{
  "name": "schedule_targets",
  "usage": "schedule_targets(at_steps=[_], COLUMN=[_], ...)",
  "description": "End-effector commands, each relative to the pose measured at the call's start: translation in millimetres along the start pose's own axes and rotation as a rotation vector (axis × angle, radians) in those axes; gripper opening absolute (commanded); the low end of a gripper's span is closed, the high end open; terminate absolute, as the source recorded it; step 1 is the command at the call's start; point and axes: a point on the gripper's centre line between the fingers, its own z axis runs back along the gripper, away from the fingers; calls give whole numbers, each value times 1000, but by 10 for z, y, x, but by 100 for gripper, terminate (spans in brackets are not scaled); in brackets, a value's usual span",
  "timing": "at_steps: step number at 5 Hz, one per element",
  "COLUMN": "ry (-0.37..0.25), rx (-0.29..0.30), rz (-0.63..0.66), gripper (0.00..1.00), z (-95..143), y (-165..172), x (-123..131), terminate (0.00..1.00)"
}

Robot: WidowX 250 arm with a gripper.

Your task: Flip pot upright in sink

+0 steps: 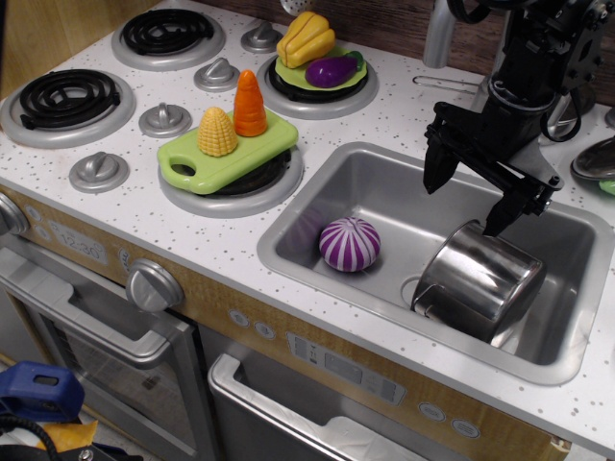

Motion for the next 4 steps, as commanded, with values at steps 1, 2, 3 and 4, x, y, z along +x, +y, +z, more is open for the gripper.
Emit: schedule_targets(at_steps=[1,2,3,4], ry=[0,-54,-73,-126], rx=[0,-93,-197,-313], rz=[0,37,89,148], gripper=[100,100,100,100], z=[0,-39,-80,-148], y=[0,17,28,-12], x=[0,-33,-62,-121], terminate=[0,0,0,0])
